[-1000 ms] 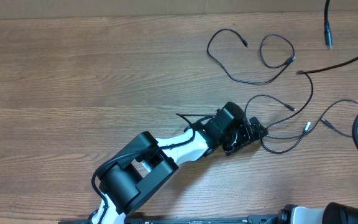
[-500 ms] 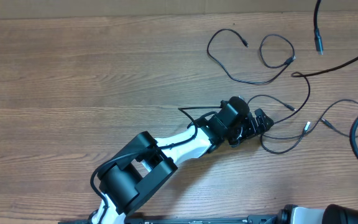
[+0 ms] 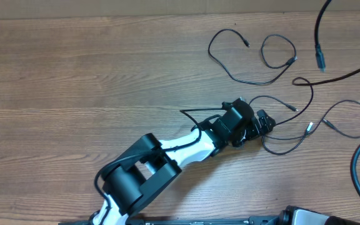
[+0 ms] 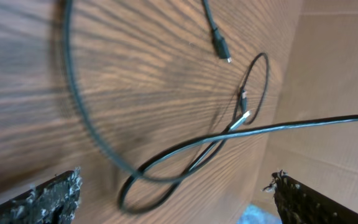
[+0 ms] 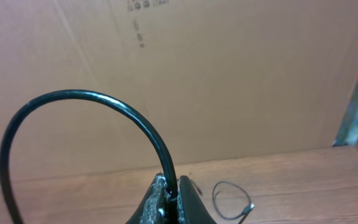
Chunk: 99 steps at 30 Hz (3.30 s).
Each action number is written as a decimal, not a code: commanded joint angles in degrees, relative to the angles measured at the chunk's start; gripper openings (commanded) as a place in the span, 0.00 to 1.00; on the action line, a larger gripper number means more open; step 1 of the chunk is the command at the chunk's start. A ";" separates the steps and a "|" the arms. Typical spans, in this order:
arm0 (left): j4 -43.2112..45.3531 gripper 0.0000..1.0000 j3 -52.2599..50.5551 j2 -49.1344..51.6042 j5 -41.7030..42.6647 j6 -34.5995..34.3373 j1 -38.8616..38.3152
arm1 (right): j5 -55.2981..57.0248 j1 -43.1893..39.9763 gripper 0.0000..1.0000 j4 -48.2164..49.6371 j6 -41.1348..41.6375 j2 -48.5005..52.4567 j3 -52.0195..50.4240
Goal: Untangle cables
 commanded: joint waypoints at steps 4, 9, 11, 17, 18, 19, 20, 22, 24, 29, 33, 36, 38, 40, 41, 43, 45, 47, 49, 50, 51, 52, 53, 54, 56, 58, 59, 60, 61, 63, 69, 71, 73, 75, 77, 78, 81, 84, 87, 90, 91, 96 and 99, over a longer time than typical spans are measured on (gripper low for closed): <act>6.75 0.92 3.10 7.72 2.64 -2.34 -0.11 | -3.08 -0.13 0.04 -0.59 0.42 -0.26 0.87; 6.32 0.21 6.49 8.39 2.91 3.23 1.09 | -3.28 -0.13 0.04 -0.87 0.31 -0.98 0.87; 5.64 0.04 7.30 8.39 3.17 4.81 1.73 | -3.26 -0.13 0.04 -0.87 0.28 -1.27 0.87; 2.01 0.04 9.11 8.35 6.80 11.39 4.07 | -3.19 -0.13 0.04 -0.90 0.24 -1.44 0.87; 1.81 0.04 9.51 8.33 7.89 12.68 4.72 | -3.17 -0.13 0.04 -0.96 -0.04 -1.44 0.87; 1.62 0.04 10.10 8.33 9.68 14.56 5.60 | -2.99 -0.13 0.04 -1.03 -0.17 -1.44 0.87; 1.33 0.04 10.75 8.33 11.34 16.11 6.40 | -2.19 -0.13 0.04 -1.18 -0.17 -1.44 0.87; -1.84 0.04 13.03 8.33 14.88 19.15 8.44 | 0.59 -0.13 0.04 -1.70 -0.15 -1.44 0.87; -6.62 0.04 16.00 8.31 18.27 22.60 10.51 | 3.69 -0.13 0.04 -2.10 -0.13 -1.44 0.87; -21.94 0.04 25.79 7.52 23.23 34.16 14.12 | 9.97 -0.13 0.04 -2.05 -0.07 -0.02 0.81; -34.95 0.04 34.42 5.64 21.94 45.38 14.36 | 11.02 -0.13 0.04 -2.10 0.15 3.48 0.81; -40.89 0.04 39.34 3.85 21.94 49.90 13.99 | 11.93 -0.15 0.04 -2.08 0.13 7.06 0.81; -43.98 0.04 41.79 2.19 22.01 51.80 13.92 | 14.84 -0.15 0.03 -1.97 0.35 9.66 0.81; -46.05 0.04 43.17 0.11 22.01 53.42 13.92 | 18.16 -0.22 0.04 -1.68 0.55 12.33 0.81; -46.51 0.04 43.39 -0.83 22.01 53.92 14.01 | 19.15 -0.42 0.04 -1.53 0.55 13.35 0.81; -47.58 0.04 43.50 -3.39 21.97 55.12 14.19 | 20.74 -1.36 0.04 -1.07 0.81 15.52 0.81; -48.65 0.04 43.50 -5.77 21.97 56.24 14.38 | 22.25 -3.21 0.04 -0.44 2.01 17.53 0.79; -50.84 0.04 43.50 -9.77 20.33 57.51 14.67 | 22.53 -7.28 0.04 0.35 2.10 20.35 0.74; -52.76 0.04 43.50 -12.07 18.01 58.69 14.82 | 22.40 -10.56 0.04 0.81 3.48 21.84 0.13; -54.01 0.04 43.50 -13.29 16.44 59.19 14.93 | 22.03 -12.13 0.04 1.16 3.50 22.29 -0.44; -55.32 0.04 43.50 -14.45 14.95 59.69 15.04 | 21.53 -13.97 0.04 1.73 3.52 22.67 -1.33; -56.54 0.04 43.50 -15.52 13.53 60.22 15.06 | 20.90 -15.58 0.04 2.43 3.52 22.91 -2.16; -57.81 0.04 43.50 -16.55 12.11 60.28 15.10 | 19.91 -17.59 0.04 3.43 3.52 23.26 -3.10; -58.93 0.04 43.50 -17.51 11.13 60.35 15.10 | 18.51 -19.67 0.04 4.76 3.52 23.63 -4.31; -60.74 0.04 43.50 -19.06 10.34 61.51 15.10 | 16.22 -23.02 0.04 6.58 3.52 24.20 -6.23; -61.96 0.04 43.50 -20.02 10.14 61.75 15.10 | 14.82 -25.97 0.04 7.93 3.50 24.96 -8.35; -62.47 0.04 43.50 -20.46 10.16 61.72 15.10 | 14.43 -27.36 0.04 8.46 3.56 25.42 -9.51; -62.93 0.04 43.50 -20.83 10.14 61.75 15.10 | 14.08 -28.39 0.04 8.94 3.56 25.92 -10.58; -63.43 0.04 43.50 -21.22 10.10 61.90 15.13 | 13.60 -29.35 0.04 9.22 3.54 26.62 -11.61; -64.04 0.04 43.50 -21.66 9.60 62.95 15.13 | 12.72 -30.47 0.04 9.33 3.52 28.30 -12.74; -65.90 0.04 43.50 -21.70 1.20 63.04 15.52 | 12.85 -30.93 0.04 10.14 3.48 34.16 -15.41; -67.01 0.04 43.50 -21.70 1.01 64.15 16.09 | 12.83 -30.93 0.04 10.60 3.48 37.73 -15.45; -67.58 0.04 43.50 -21.70 0.96 65.16 16.33 | 12.72 -30.73 0.04 11.17 3.45 40.44 -15.45; -67.98 0.04 43.50 -21.70 0.98 66.18 16.50 | 11.06 -30.18 0.04 12.13 2.47 43.12 -15.45; -68.22 0.04 43.50 -21.70 0.90 66.47 16.63 | 8.87 -29.33 0.04 13.42 0.55 45.90 -15.45; -68.30 0.04 43.50 -21.68 0.70 66.69 16.63 | 8.83 -28.81 0.04 14.08 -0.04 47.43 -15.45; -68.48 0.04 43.50 -21.68 0.72 68.19 16.61 | 10.60 -27.67 0.04 16.09 -0.20 51.39 -15.45; -68.83 0.04 43.50 -21.68 0.72 68.65 16.61 | 12.39 -27.10 0.04 17.14 -0.24 54.90 -15.45; -69.11 0.04 43.50 -21.68 0.72 68.59 16.61 | 12.41 -27.06 0.04 17.51 -0.28 57.70 -15.45; -69.11 0.04 43.50 -21.68 -0.57 68.63 16.61 | 11.87 -27.06 0.05 17.44 -0.39 58.93 -15.45; -69.18 0.04 43.50 -21.68 -0.57 68.81 16.61 | 11.17 -27.06 0.26 17.42 -0.44 58.75 -15.26; -69.48 0.04 43.50 -21.68 -4.44 69.00 16.63 | 7.30 -26.77 0.98 15.52 -1.49 56.41 -13.29; -69.46 0.04 43.50 -21.68 -7.89 68.96 16.70 | 6.62 -25.66 1.00 12.90 -1.44 52.06 -12.59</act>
